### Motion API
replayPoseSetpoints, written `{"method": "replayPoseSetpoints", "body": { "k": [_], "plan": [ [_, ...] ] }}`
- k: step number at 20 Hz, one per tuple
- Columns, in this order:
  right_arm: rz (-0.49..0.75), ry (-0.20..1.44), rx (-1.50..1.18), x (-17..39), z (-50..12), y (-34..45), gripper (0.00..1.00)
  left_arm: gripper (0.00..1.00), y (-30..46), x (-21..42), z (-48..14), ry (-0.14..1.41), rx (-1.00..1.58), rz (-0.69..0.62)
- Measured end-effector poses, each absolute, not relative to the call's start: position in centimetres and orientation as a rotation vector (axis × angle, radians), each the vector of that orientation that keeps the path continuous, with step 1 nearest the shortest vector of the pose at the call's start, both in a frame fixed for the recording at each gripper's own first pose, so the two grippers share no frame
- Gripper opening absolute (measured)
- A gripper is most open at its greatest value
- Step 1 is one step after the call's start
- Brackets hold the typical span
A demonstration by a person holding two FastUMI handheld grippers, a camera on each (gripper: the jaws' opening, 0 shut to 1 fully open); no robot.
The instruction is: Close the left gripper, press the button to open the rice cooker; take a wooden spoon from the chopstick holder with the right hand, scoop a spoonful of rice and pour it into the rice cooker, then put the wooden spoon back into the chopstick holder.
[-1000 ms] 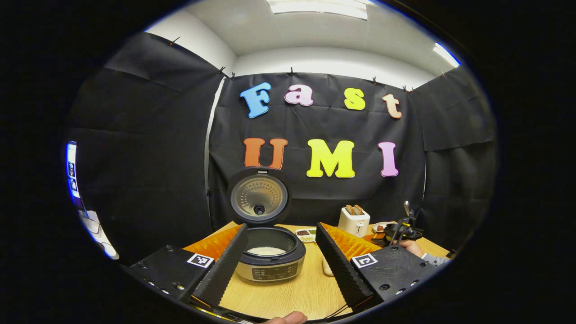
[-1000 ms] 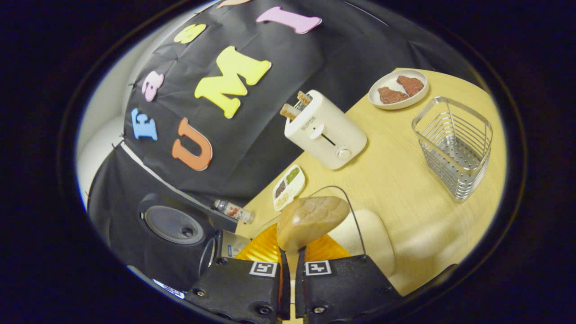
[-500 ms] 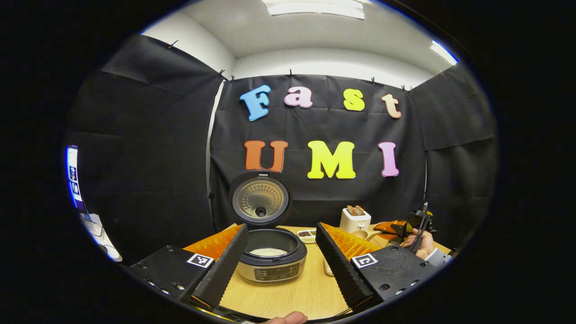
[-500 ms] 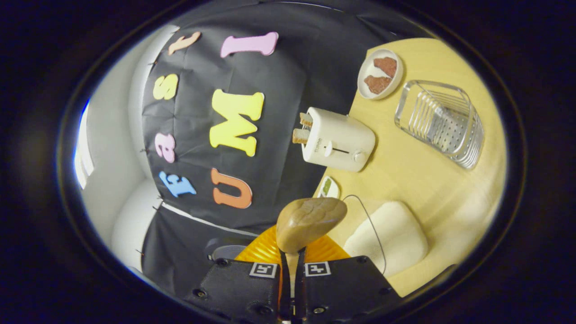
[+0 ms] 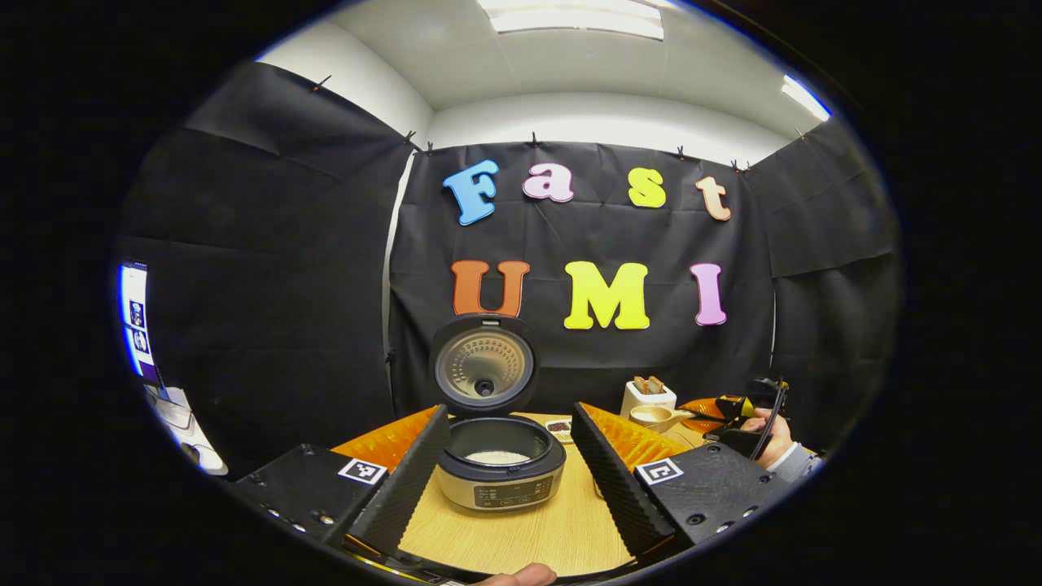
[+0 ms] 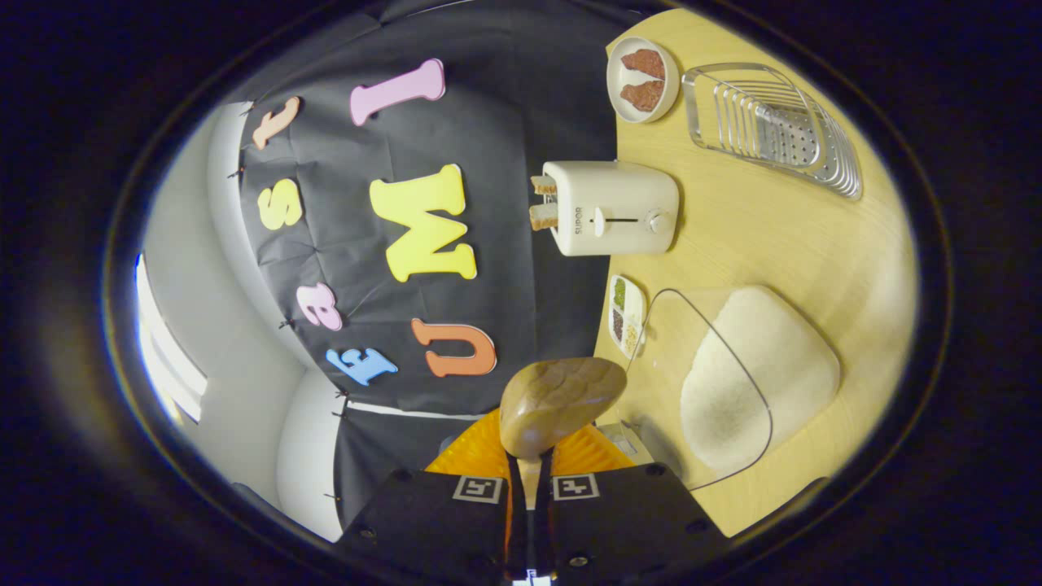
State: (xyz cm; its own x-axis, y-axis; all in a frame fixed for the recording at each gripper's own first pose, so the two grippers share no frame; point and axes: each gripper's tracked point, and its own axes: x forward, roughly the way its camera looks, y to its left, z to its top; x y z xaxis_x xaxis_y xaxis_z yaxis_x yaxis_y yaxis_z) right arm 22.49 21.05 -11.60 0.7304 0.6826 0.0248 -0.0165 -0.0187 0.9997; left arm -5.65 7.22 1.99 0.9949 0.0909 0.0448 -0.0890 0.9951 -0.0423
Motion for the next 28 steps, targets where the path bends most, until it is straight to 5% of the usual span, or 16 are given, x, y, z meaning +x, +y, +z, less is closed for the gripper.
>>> {"method": "replayPoseSetpoints", "body": {
  "k": [16, 28],
  "plan": [
    [0.685, 0.665, 1.053, 21.0, -8.1, 38.3, 0.09, 0.95, 12.5, -8.4, 2.4, -0.074, -0.039, 0.14],
    [0.661, 0.508, 0.463, 20.5, -8.8, 45.8, 0.09, 0.96, 14.3, -8.7, 1.5, -0.056, -0.051, 0.16]
  ]
}}
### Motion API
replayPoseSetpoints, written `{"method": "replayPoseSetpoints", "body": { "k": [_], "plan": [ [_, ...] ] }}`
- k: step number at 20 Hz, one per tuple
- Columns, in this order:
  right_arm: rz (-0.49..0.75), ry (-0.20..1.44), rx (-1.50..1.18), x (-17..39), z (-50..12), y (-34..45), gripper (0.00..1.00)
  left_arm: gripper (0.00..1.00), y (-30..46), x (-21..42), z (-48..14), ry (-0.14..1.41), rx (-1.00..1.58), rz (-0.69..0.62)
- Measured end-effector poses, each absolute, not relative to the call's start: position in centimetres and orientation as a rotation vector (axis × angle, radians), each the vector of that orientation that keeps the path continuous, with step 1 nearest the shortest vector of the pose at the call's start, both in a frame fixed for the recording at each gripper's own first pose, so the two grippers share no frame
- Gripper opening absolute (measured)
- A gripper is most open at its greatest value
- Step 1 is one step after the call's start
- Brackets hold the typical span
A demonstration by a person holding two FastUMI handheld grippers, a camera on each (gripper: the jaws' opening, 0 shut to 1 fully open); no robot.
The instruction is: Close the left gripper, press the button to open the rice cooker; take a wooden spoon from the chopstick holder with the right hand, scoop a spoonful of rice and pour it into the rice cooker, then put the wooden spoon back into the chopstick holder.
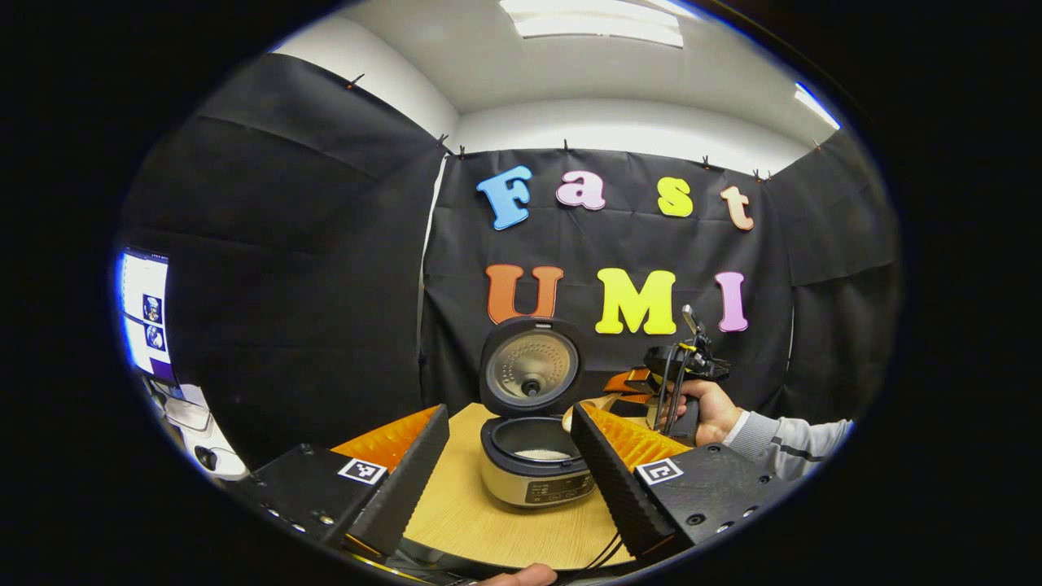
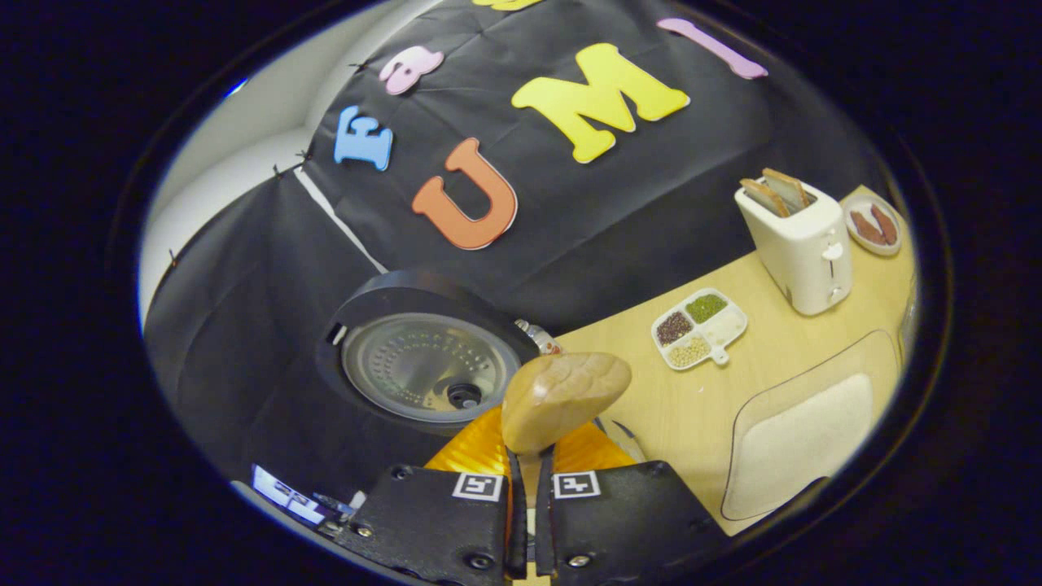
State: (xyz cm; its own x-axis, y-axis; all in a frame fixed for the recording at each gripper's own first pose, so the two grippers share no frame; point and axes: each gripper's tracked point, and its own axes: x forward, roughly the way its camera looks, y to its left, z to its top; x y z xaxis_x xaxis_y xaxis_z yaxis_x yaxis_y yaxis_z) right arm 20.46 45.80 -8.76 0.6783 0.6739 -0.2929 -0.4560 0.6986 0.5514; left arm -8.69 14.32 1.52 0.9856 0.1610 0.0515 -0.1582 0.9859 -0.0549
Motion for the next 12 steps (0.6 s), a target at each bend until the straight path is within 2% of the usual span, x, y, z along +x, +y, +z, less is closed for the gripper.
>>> {"method": "replayPoseSetpoints", "body": {
  "k": [5, 12],
  "plan": [
    [0.662, 0.388, 0.237, 19.1, -9.0, 47.4, 0.09, 0.96, 13.7, -8.4, 0.4, -0.029, -0.045, 0.151],
    [0.69, 0.19, 0.026, 16.5, -5.8, 49.5, 0.09, 0.96, 13.5, -8.9, 0.4, -0.031, -0.062, 0.134]
  ]
}}
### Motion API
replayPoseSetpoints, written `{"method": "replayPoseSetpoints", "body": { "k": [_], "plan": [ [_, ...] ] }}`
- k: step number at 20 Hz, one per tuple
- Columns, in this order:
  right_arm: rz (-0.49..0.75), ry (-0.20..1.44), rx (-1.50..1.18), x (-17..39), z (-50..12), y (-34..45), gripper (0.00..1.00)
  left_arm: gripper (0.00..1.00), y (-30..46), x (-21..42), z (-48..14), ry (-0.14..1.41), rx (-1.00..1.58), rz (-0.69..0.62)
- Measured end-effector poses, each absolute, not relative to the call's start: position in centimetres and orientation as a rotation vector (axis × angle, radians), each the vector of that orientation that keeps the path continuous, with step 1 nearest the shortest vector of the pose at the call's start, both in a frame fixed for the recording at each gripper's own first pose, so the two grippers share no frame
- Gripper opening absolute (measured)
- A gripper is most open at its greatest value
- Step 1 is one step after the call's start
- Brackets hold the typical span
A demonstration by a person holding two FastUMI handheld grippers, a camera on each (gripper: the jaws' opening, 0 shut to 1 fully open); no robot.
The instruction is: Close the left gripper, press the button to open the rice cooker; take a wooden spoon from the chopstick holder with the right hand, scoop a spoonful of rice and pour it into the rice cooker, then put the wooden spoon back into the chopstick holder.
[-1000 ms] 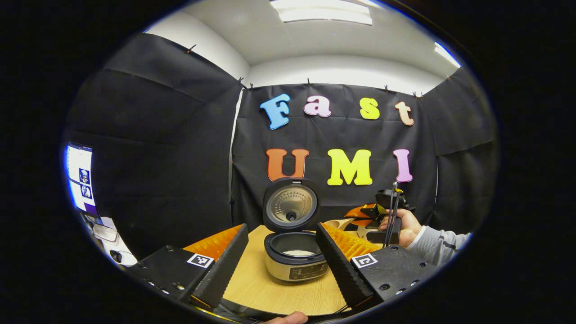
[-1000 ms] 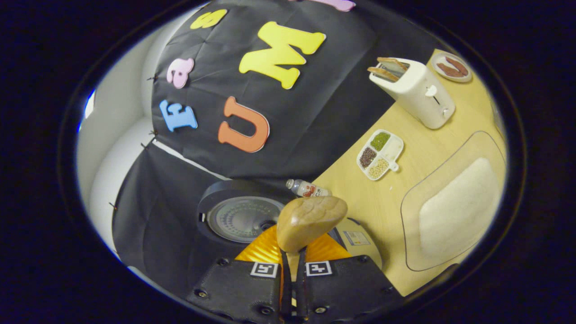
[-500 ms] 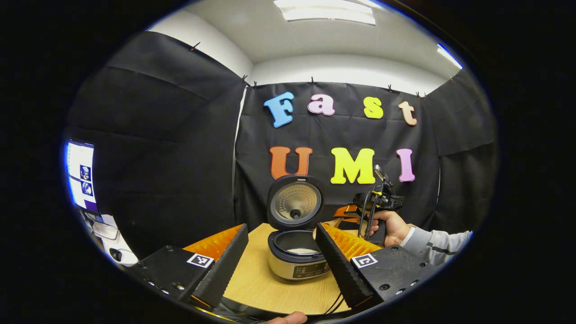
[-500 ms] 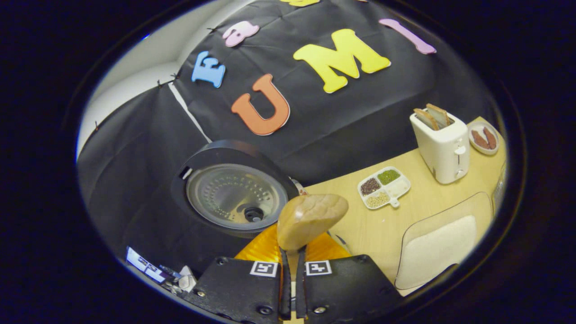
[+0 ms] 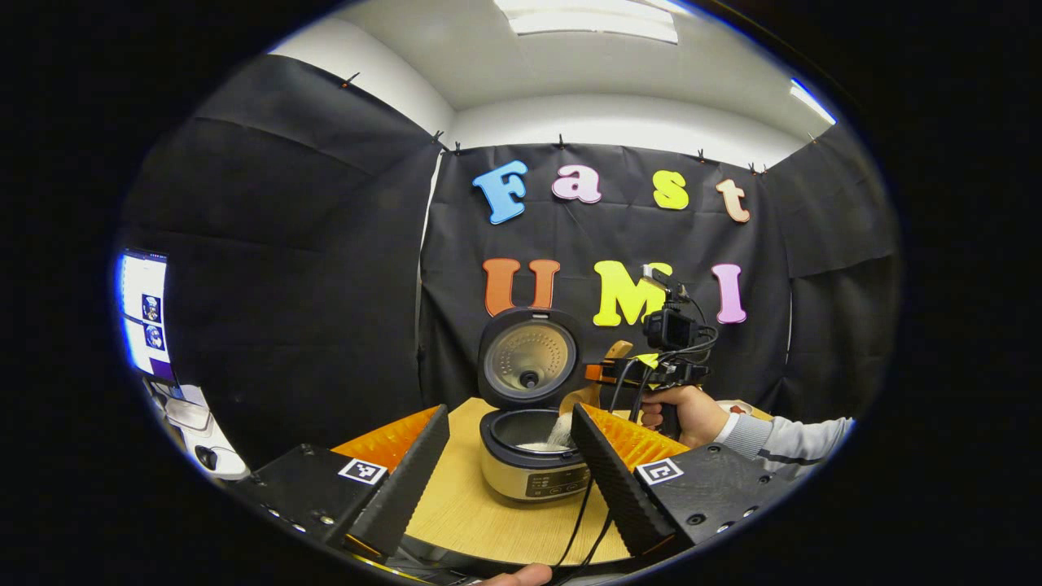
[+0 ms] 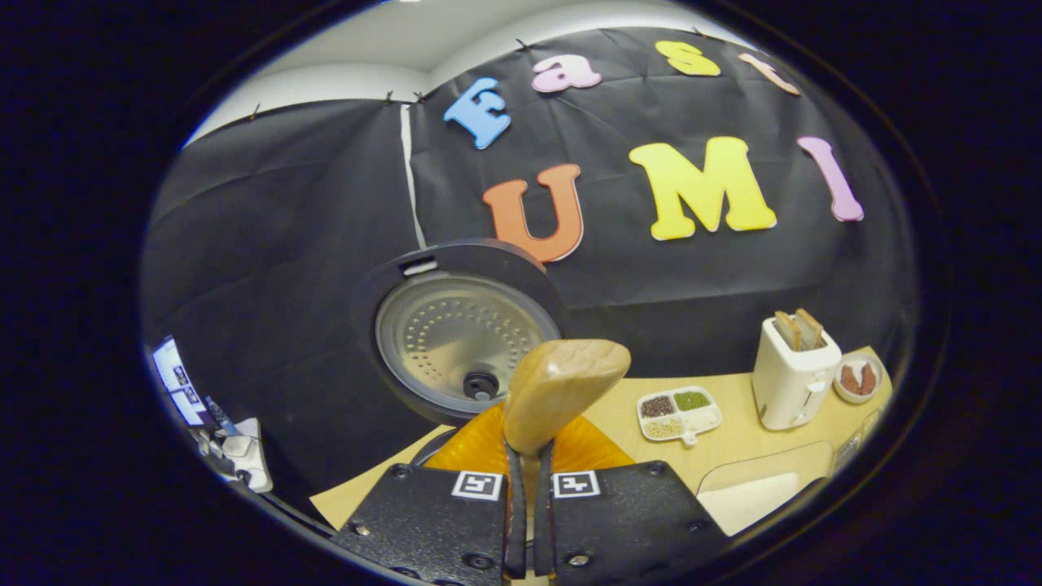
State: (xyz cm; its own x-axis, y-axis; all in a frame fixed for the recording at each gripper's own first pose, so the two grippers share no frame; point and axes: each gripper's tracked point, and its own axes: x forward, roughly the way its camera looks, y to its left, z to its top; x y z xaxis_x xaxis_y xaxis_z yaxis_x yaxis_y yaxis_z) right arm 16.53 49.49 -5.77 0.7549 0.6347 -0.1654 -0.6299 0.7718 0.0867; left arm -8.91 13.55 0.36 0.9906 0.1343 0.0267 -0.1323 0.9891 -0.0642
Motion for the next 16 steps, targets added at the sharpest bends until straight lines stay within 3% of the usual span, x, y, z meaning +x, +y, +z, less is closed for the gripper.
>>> {"method": "replayPoseSetpoints", "body": {
  "k": [4, 5, 9, 11, 12, 16],
  "plan": [
    [0.701, 0.062, -0.175, 14.9, -5.0, 50.9, 0.09, 1.0, 13.5, -9.1, 0.2, -0.025, -0.053, 0.138],
    [0.688, 0.034, -0.235, 14.7, -5.1, 51.1, 0.09, 0.96, 13.6, -9.2, 0.3, -0.027, -0.048, 0.141],
    [0.613, -0.068, -0.396, 14.4, -5.0, 51.5, 0.09, 0.96, 13.3, -9.4, 0.5, -0.035, -0.042, 0.14],
    [0.605, -0.087, -0.425, 14.3, -5.1, 51.4, 0.09, 1.0, 13.0, -9.3, 0.4, -0.031, -0.038, 0.137],
    [0.608, -0.087, -0.424, 14.2, -5.1, 51.4, 0.09, 0.96, 13.0, -9.4, 0.4, -0.03, -0.035, 0.139],
    [0.581, -0.077, -0.369, 14.8, -4.0, 49.4, 0.09, 0.96, 12.5, -9.2, 0.0, -0.018, -0.028, 0.138]
  ]
}}
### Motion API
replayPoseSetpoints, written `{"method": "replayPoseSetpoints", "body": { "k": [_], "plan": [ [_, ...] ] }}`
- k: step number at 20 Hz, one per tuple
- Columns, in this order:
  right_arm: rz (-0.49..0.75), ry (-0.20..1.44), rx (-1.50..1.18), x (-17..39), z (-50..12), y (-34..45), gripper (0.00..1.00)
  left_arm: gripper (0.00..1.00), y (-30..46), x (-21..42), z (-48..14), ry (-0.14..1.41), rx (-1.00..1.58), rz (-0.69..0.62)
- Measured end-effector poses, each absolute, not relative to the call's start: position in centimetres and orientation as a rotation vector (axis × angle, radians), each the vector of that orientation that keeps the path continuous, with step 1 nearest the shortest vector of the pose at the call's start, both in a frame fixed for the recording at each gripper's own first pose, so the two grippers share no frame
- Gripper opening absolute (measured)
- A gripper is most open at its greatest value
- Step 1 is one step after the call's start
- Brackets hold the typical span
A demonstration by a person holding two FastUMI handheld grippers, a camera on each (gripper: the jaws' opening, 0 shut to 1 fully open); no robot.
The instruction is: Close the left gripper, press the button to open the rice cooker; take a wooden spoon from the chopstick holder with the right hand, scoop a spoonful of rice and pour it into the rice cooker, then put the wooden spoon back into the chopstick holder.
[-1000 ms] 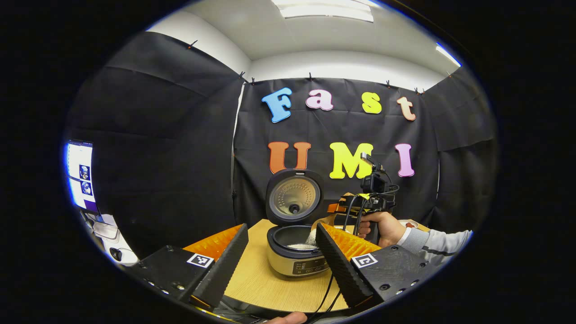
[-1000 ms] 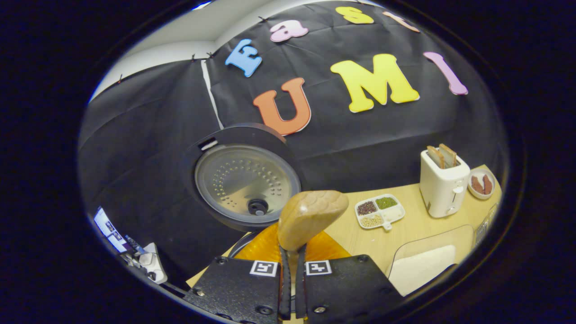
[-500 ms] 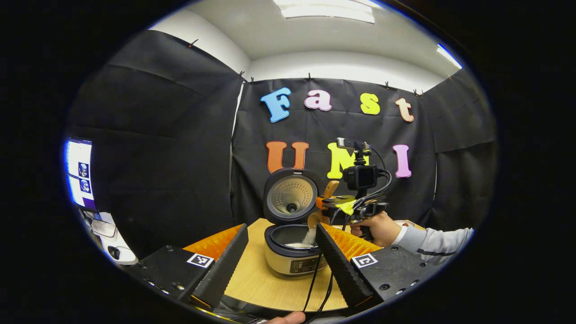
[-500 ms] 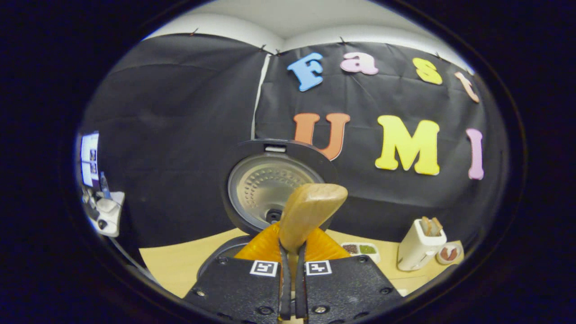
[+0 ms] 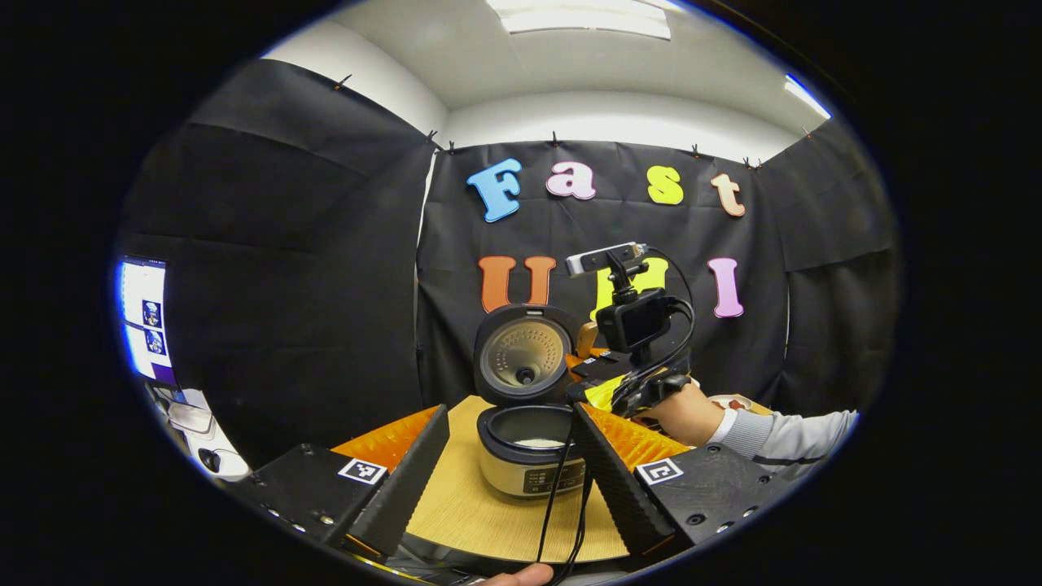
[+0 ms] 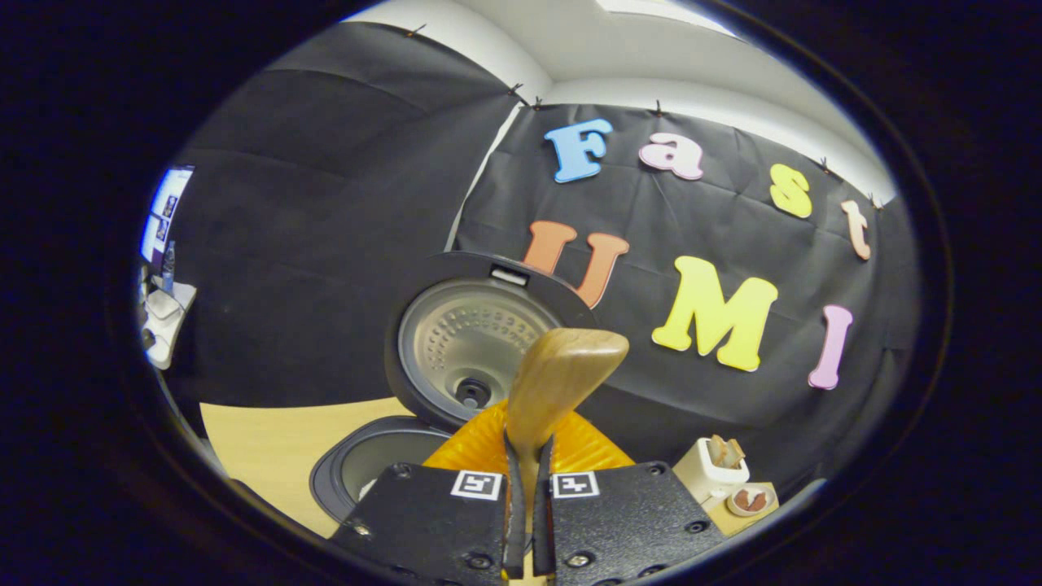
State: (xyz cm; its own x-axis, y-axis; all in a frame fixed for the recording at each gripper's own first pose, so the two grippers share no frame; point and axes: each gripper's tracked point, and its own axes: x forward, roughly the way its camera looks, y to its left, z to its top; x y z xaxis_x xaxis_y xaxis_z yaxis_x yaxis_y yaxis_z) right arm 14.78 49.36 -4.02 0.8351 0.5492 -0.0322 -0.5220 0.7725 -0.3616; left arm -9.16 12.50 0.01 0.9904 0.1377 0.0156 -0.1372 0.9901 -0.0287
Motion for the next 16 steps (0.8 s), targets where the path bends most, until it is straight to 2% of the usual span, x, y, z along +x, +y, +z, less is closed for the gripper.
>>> {"method": "replayPoseSetpoints", "body": {
  "k": [9, 15, 16],
  "plan": [
    [0.498, -0.029, -0.202, 17.9, -0.6, 38.7, 0.09, 0.96, 10.9, -8.0, 0.1, -0.015, -0.014, 0.145],
    [0.385, 0.001, -0.119, 21.1, 0.2, 28.1, 0.09, 0.96, 8.5, -6.6, -0.1, -0.005, -0.011, 0.131],
    [0.367, 0.009, -0.105, 21.5, 0.2, 26.5, 0.13, 0.96, 8.0, -6.2, 0.0, -0.009, -0.006, 0.126]
  ]
}}
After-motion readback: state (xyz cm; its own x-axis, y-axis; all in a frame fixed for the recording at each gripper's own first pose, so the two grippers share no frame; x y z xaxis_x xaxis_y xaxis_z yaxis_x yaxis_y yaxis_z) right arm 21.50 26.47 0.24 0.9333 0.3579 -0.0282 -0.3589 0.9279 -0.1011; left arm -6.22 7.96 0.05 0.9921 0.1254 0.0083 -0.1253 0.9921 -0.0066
